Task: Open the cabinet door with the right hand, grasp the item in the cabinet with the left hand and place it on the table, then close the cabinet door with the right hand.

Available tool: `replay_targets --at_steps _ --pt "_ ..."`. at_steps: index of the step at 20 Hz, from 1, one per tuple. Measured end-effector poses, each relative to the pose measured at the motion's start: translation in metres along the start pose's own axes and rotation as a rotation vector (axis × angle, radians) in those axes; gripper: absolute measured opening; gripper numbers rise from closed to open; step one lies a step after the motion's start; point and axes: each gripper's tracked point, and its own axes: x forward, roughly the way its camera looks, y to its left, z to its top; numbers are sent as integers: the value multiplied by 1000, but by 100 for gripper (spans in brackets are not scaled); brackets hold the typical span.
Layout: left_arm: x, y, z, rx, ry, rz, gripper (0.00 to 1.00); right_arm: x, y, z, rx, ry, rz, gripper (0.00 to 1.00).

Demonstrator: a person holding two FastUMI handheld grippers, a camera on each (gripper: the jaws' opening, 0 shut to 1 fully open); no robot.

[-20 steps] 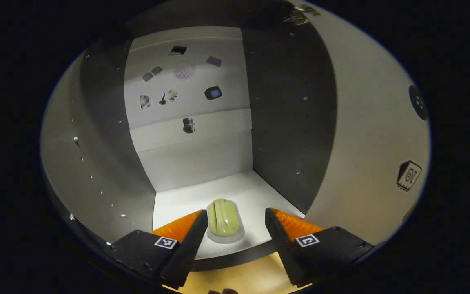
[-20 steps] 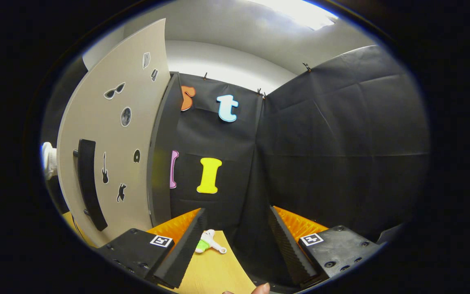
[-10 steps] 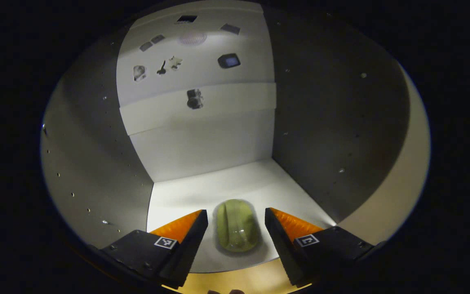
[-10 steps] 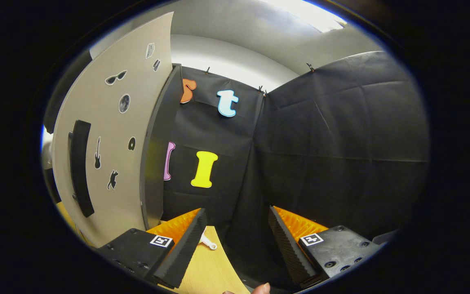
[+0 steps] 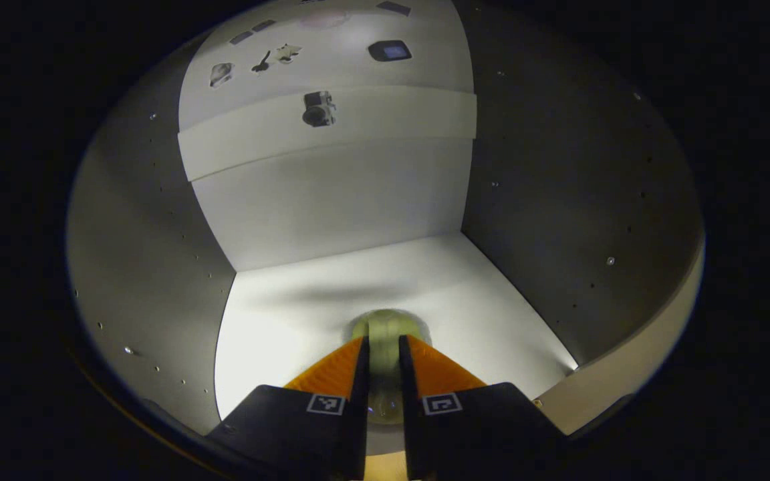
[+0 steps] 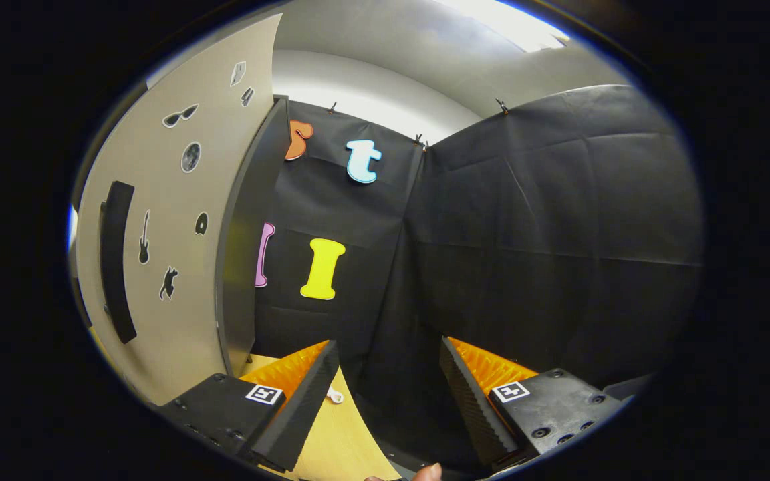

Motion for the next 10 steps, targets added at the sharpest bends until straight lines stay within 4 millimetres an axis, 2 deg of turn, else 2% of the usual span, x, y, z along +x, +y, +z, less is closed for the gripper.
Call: replay_targets --at_steps 3,10 --pt "-6 0 3 17 -5 -1 20 -4 3 2 -5 -1 0 97" --pt "-53 3 11 26 -64 -48 20 -16 20 18 -11 -28 9 97"
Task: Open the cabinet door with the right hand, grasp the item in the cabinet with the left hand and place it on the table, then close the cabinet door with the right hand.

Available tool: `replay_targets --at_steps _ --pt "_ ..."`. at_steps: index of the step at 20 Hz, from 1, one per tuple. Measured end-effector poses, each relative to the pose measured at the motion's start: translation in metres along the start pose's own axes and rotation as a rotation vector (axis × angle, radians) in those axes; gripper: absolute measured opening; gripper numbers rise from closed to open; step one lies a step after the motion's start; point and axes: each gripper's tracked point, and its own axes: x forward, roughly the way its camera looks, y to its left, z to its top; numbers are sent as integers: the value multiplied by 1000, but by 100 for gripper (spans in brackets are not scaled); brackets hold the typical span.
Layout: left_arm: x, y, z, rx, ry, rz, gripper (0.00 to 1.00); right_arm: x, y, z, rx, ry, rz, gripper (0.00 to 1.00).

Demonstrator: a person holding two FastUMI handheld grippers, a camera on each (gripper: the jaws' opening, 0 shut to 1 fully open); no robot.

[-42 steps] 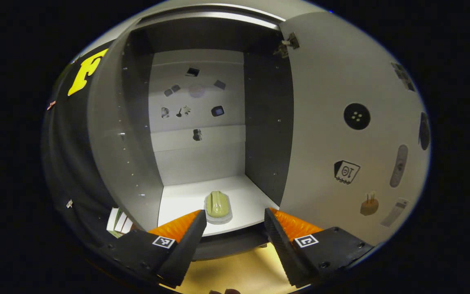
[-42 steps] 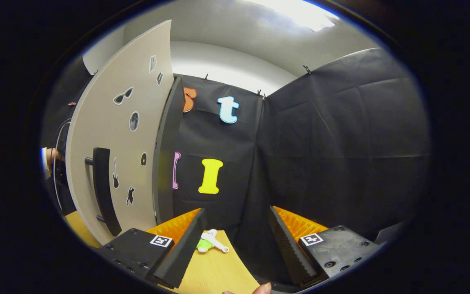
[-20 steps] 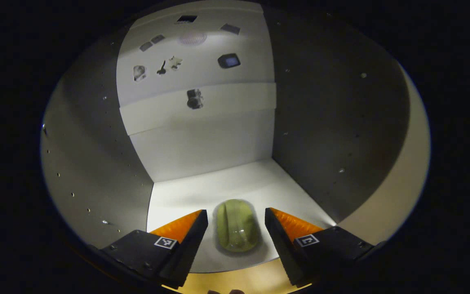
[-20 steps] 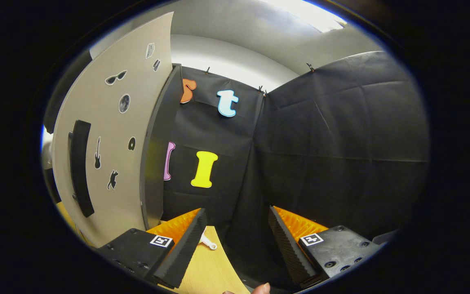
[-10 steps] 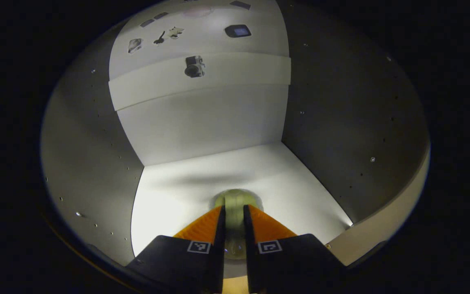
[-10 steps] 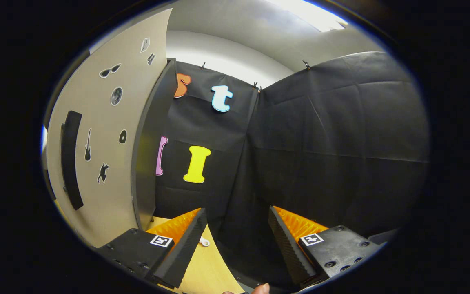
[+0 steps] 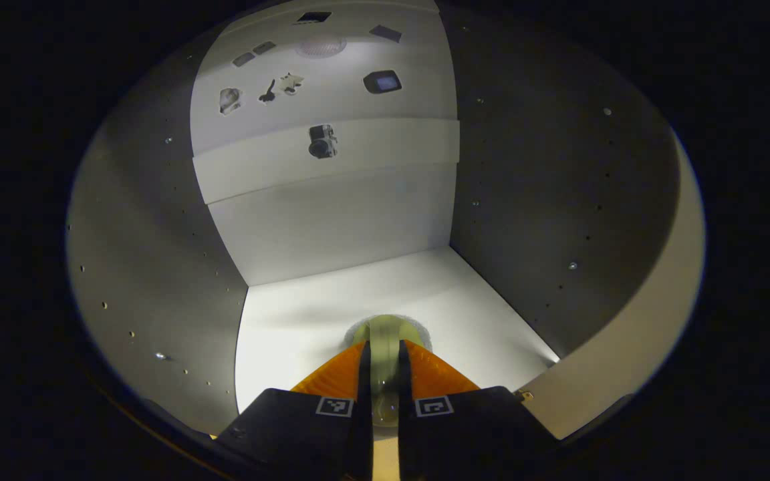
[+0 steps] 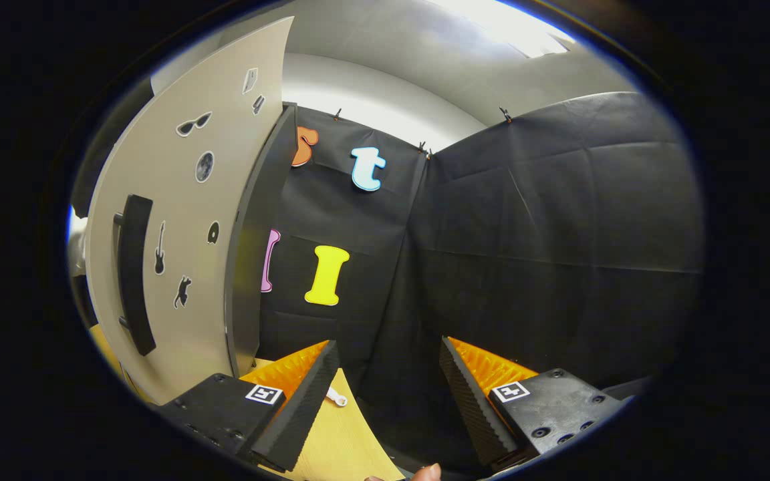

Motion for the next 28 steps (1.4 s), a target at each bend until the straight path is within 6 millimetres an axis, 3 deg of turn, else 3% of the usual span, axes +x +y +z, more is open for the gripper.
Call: replay_targets --at_steps 7,12,15,22,28 --pt "-76 8 -15 -11 -46 -53 19 -19 24 22 20 -19 -8 98" --pt "-133 14 -50 2 -82 -53 19 -36 45 30 33 -16 -10 97" --pt "-156 19 -75 12 -115 -19 19 -44 52 36 48 -21 -22 97" --pt "-194 9 -150 -25 -149 35 19 -56 65 53 70 -42 -19 97" --pt "-200 -12 -216 -67 -123 44 19 -64 79 57 55 -42 -4 95"
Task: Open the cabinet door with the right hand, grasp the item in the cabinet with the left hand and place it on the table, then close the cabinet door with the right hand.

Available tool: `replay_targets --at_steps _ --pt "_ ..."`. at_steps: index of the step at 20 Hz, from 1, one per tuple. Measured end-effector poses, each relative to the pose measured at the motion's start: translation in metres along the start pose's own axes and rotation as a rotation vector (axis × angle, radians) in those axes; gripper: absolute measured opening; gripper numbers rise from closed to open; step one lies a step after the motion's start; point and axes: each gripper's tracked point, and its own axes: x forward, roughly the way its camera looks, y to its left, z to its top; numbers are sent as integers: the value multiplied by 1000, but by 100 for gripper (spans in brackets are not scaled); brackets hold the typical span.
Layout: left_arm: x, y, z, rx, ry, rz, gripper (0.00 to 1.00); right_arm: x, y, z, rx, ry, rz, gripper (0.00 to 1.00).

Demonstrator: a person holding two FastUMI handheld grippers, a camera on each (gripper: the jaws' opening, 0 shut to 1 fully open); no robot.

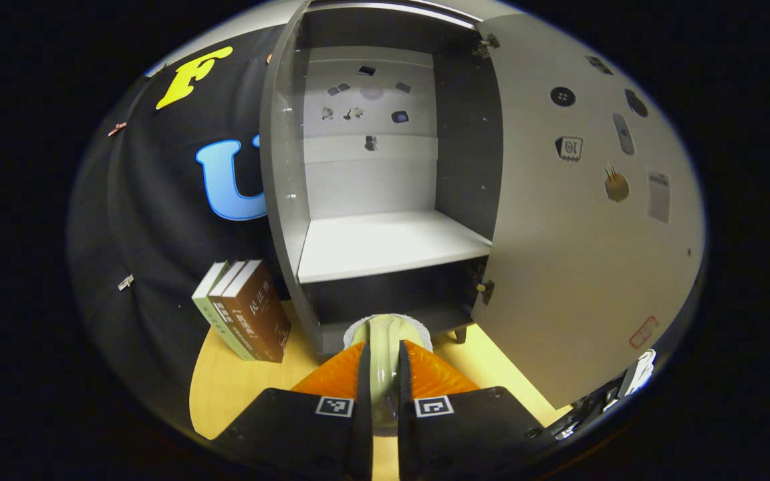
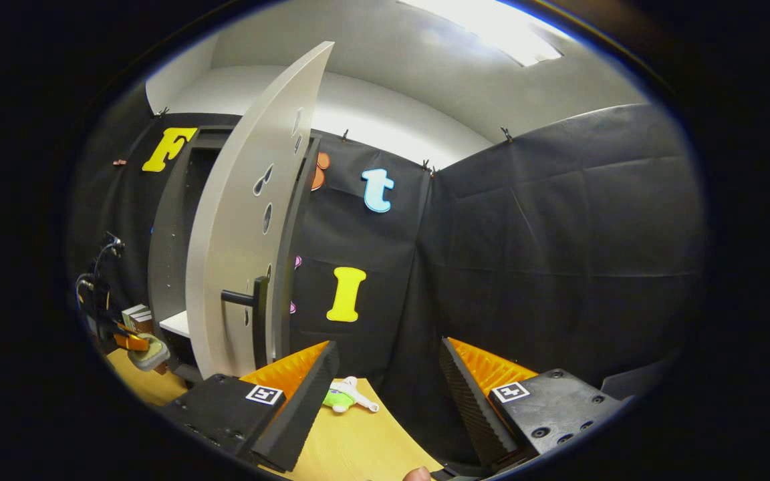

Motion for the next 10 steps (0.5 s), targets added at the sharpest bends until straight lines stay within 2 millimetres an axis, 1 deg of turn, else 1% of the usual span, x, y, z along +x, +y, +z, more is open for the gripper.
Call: replay_targets --at_steps 1,3,5,8,10 --pt "0 -1 -9 -9 6 1 19 -1 2 1 2 -1 3 97" --pt "1 0 -30 -16 13 19 19 -3 3 2 4 -5 3 97" --pt "4 -4 -52 -17 9 33 19 -6 3 3 2 -9 1 97" --pt "15 -21 -93 -18 44 8 19 -5 5 2 -11 -3 4 97" --pt "22 -27 -119 -24 67 1 19 -6 9 0 -6 3 8 97"
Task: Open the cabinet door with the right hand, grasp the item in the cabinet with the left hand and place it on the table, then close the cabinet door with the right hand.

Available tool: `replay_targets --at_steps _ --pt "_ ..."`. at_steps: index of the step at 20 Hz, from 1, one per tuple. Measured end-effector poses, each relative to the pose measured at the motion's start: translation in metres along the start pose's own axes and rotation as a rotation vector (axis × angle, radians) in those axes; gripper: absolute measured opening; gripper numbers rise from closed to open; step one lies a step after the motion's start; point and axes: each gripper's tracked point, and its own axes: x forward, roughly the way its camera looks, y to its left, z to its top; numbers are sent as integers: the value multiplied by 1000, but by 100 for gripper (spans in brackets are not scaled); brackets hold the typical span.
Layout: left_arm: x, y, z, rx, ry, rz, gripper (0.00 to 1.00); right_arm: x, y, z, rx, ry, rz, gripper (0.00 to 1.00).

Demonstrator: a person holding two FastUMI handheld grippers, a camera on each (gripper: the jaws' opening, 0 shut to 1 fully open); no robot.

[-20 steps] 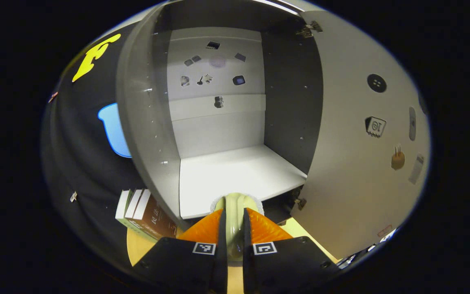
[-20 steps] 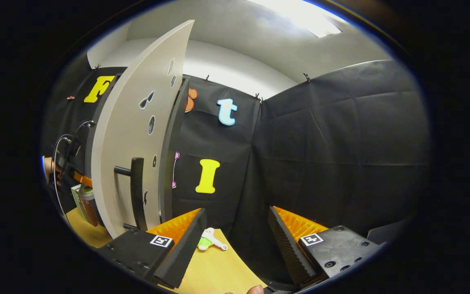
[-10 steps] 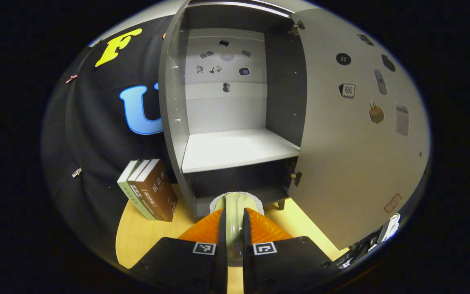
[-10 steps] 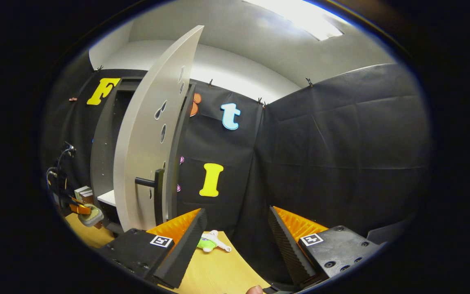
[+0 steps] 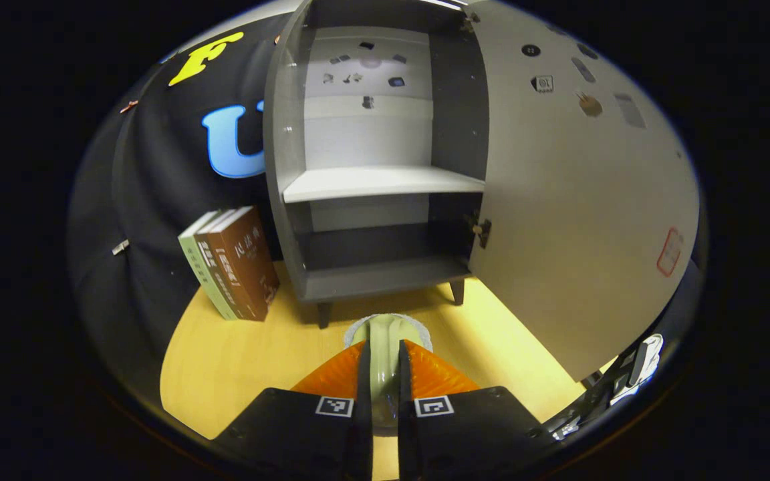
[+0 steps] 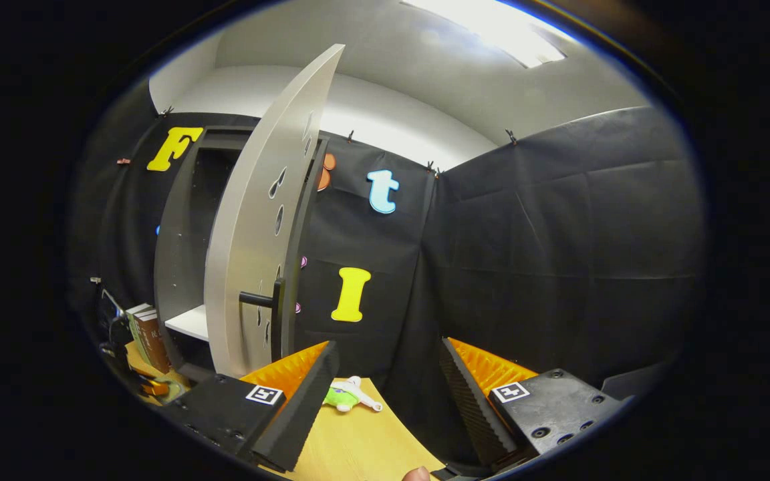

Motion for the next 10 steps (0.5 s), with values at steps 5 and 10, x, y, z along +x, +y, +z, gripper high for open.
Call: replay_targets --at_steps 5,10 --pt "24 -12 -54 7 5 46 19 3 3 1 -9 -14 -4 97" --pt "43 -44 -104 28 10 42 19 8 8 0 13 -12 12 97"
